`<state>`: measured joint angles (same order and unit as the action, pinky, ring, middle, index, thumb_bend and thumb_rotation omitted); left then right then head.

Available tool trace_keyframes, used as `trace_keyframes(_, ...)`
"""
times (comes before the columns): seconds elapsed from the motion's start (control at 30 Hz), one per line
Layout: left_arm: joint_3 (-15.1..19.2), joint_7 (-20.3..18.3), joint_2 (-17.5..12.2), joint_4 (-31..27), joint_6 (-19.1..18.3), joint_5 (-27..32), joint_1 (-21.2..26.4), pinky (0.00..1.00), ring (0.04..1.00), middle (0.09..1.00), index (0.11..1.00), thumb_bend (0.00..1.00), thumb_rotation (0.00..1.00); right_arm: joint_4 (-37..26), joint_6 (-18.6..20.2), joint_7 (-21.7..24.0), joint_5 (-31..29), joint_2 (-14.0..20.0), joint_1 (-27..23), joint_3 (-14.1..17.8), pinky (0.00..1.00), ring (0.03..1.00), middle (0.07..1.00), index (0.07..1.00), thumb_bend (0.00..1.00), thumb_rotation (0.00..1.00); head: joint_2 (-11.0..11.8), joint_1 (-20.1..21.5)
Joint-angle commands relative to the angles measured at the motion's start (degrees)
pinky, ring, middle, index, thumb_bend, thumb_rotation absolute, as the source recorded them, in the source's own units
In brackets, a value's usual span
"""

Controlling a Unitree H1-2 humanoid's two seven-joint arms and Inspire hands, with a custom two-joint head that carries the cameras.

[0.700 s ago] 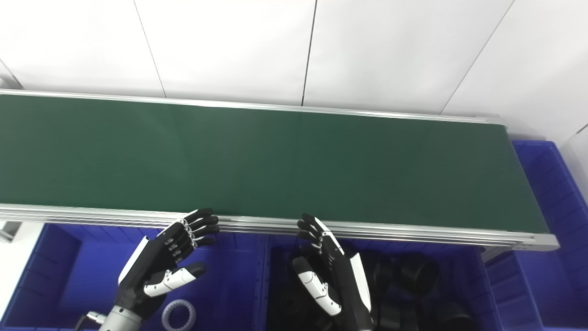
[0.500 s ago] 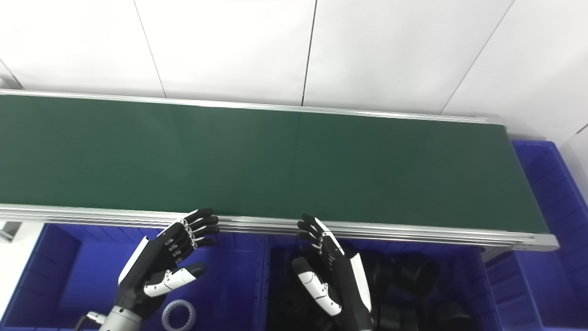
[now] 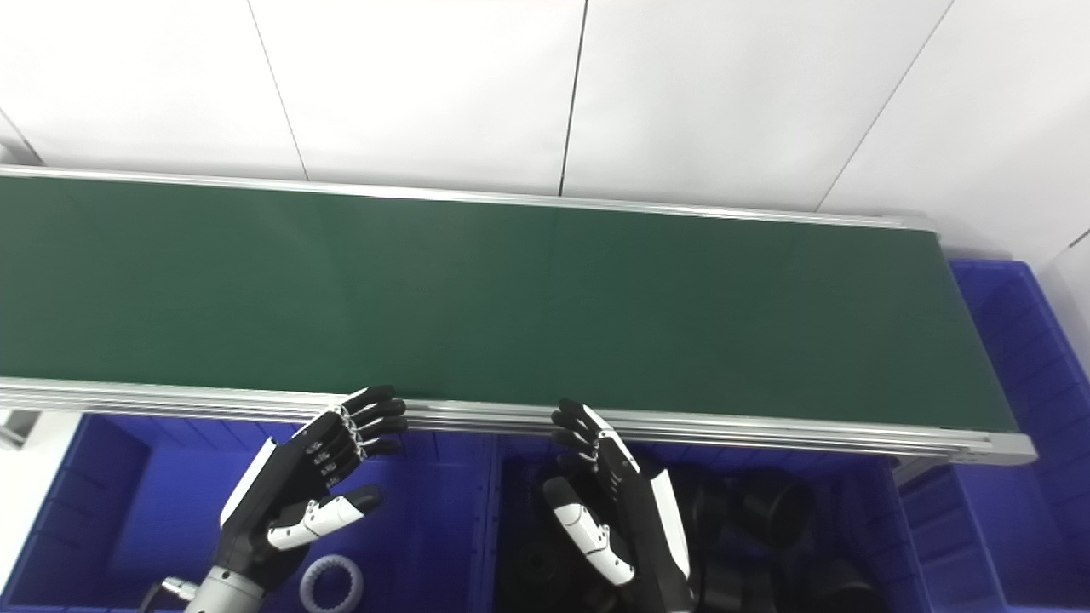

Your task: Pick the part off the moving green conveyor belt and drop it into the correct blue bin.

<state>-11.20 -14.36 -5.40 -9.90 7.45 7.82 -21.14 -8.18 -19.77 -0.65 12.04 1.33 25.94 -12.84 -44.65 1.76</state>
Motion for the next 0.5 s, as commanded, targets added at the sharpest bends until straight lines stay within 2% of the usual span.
trace_keyframes(0.0,0.07,-0.17,0.15,-0.89,1.72,0.25,0.18,0.72,0.777,0.803,0.816,0.85,0.39,-1.05,-1.33,0.11,-0.26,-0.09,-0.01,0.01,0.7,0.782,0.827,0.858,0.57,0.76,0.01,0.01)
trace_keyframes(0.4,0.03,-0.56,0.02,-0.46,2.32,0.59,0.24,0.73,0.78,0.807,0.82,0.83,0.37,-0.77,-1.79,0.05,-0.23,-0.02,0.02,0.0,0.69,0.778,0.825,0.859,0.57,0.77,0.1,-0.23)
trace_keyframes(0.47,-0.04,-0.42,0.13,-0.38,2.52,0.26,0.22,0.72,0.776,0.805,0.818,0.83,0.37,-0.93,-1.58,0.11,-0.46,0.0,0.08,0.05,0.69,0.781,0.827,0.859,0.56,0.76,0.75,-1.81)
